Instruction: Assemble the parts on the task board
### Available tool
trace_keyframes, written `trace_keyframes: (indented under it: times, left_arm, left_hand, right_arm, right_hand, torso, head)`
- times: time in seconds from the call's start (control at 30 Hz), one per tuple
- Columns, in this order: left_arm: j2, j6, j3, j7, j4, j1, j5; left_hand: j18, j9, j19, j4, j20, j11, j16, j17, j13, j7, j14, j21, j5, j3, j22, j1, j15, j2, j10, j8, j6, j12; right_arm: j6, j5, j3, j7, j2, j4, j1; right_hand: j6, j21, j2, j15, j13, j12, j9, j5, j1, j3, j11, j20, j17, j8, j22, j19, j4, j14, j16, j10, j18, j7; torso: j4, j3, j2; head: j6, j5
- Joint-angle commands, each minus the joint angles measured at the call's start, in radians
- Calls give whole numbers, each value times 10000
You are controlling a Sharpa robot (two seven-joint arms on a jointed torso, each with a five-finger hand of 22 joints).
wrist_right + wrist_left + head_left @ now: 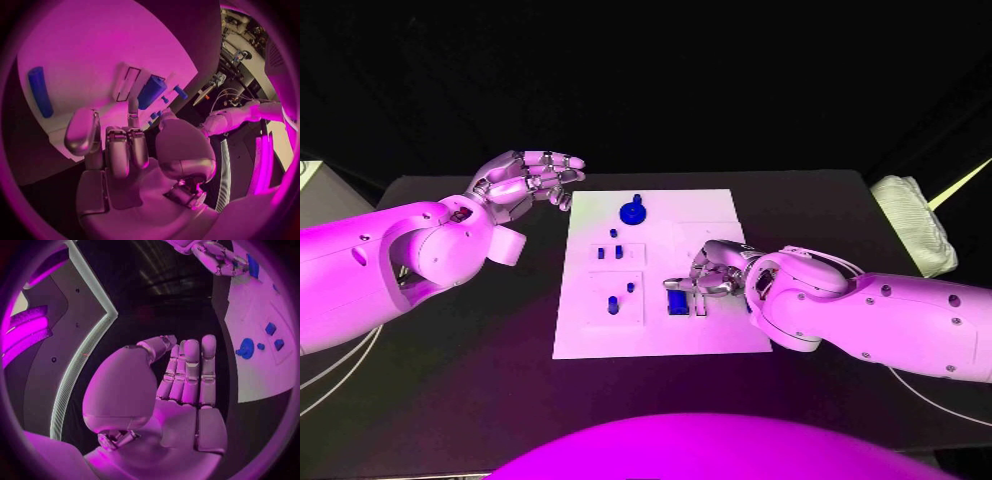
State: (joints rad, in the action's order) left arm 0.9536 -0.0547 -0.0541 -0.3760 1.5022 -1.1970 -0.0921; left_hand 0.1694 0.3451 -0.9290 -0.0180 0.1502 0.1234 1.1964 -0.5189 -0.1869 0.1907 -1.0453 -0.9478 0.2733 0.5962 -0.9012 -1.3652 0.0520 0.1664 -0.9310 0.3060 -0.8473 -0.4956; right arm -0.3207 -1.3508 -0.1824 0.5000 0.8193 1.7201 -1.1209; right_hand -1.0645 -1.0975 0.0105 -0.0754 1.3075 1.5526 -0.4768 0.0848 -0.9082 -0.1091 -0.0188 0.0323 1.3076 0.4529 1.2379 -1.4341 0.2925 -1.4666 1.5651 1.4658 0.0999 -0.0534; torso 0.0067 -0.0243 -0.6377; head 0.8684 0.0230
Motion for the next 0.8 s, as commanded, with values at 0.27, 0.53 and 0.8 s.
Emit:
trace_keyframes:
  times: [0.27,0.53,0.8]
  left_arm:
    - [-5,178,7,-23,12,13,38]
    - [-17,185,6,-21,-2,13,38]
    - [-20,201,6,-10,-10,14,38]
  left_hand:
    - [153,3,72,-4,-31,20,-46,9,-2,10,51,7,-23,31,9,110,-7,-23,77,60,15,-60]
    - [153,3,72,-4,-31,20,-46,9,-2,10,51,7,-23,31,9,110,-7,-23,77,60,15,-60]
    - [153,3,72,-4,-31,20,-46,9,-2,10,51,7,-23,31,9,110,-7,-23,77,60,15,-60]
  right_arm:
    - [-624,49,3,-497,486,519,48]
    - [-337,493,5,-1084,882,896,38]
    - [-22,672,0,-1141,891,924,95]
  right_hand:
    - [177,163,-27,-2,2399,-137,61,651,-978,-364,37,6,2632,107,-6,29,-25,-1042,57,870,-77,-27]
    - [266,178,-153,-3,2425,-123,143,887,-2581,-640,33,9,2632,192,77,2,-87,-1042,57,885,-84,-26]
    - [155,-65,-36,-43,2554,62,195,-48,-3470,-510,-17,-25,2632,287,294,-99,-92,-1042,57,988,-131,33]
  torso:
    - [-4,10,6]
    - [-14,7,3]
    - [4,3,4]
  head:
    - [-2,-14]
    - [-11,-4]
    - [-23,21]
